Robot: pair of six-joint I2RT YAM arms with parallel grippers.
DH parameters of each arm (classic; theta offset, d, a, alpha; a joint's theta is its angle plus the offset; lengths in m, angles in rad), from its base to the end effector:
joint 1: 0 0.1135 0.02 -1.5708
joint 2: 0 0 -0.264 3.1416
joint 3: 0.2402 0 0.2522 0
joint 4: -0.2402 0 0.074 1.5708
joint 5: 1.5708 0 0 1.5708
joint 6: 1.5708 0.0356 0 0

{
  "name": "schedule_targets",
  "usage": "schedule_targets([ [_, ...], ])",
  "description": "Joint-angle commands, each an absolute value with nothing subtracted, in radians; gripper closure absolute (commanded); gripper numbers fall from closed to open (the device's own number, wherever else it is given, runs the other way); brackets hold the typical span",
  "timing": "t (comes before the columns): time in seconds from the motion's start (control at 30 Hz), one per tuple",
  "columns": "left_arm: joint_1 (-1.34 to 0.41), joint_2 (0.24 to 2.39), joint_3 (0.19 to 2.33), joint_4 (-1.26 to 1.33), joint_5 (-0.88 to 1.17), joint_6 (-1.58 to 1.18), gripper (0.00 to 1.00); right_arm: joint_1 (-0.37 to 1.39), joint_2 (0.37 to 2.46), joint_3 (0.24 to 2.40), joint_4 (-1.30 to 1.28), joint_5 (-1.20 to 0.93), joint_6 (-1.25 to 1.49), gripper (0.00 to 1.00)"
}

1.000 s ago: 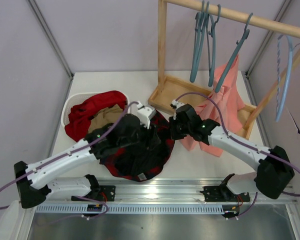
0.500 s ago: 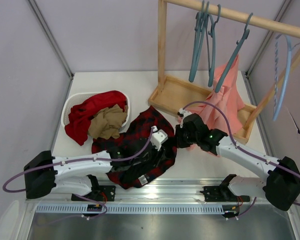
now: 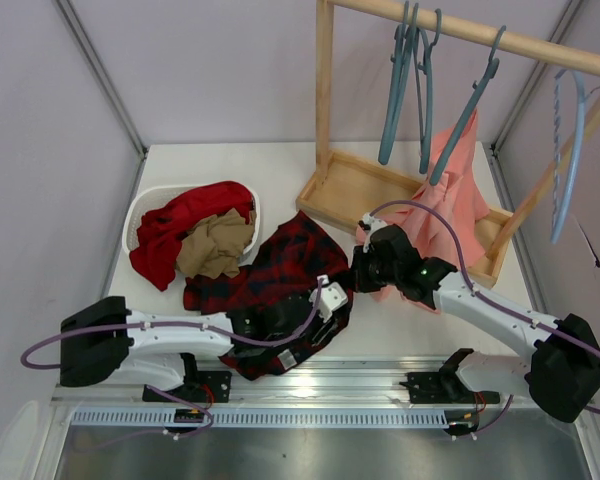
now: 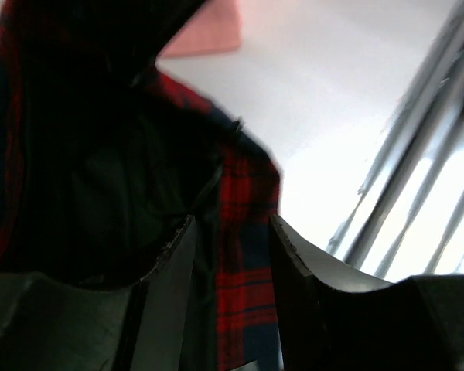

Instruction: Place the skirt on the hanger

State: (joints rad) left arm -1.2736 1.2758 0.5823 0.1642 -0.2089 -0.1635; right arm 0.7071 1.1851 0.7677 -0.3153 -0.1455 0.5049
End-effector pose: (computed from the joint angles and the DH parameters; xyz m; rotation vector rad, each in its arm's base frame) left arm 0.0843 -0.2502 0.2007 1.0234 1.8958 -0.6423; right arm 0.1868 0.1664 0.2406 -0.3229 2.4032 0.7600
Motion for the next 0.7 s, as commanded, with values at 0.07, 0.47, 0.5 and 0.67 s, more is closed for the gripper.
schedule_targets([
  [0.07,-1.275,1.288,0.488,0.302,-0.272,0.018,0.51,0.693,1.160,0.765,-0.285,-0.164,0.511,1.00],
  [0.47,-1.275,1.368,0.495,0.383,-0.245,0.116,0.53,0.666,1.135,0.736,-0.247,-0.242,0.534,1.00],
  [0.5,-1.273,1.373,0.497,0.387,-0.242,0.123,0.53,0.667,1.135,0.733,-0.244,-0.247,0.534,1.00],
  [0.67,-1.261,1.393,0.496,0.399,-0.242,0.147,0.53,0.661,1.124,0.724,-0.244,-0.250,0.535,1.00],
])
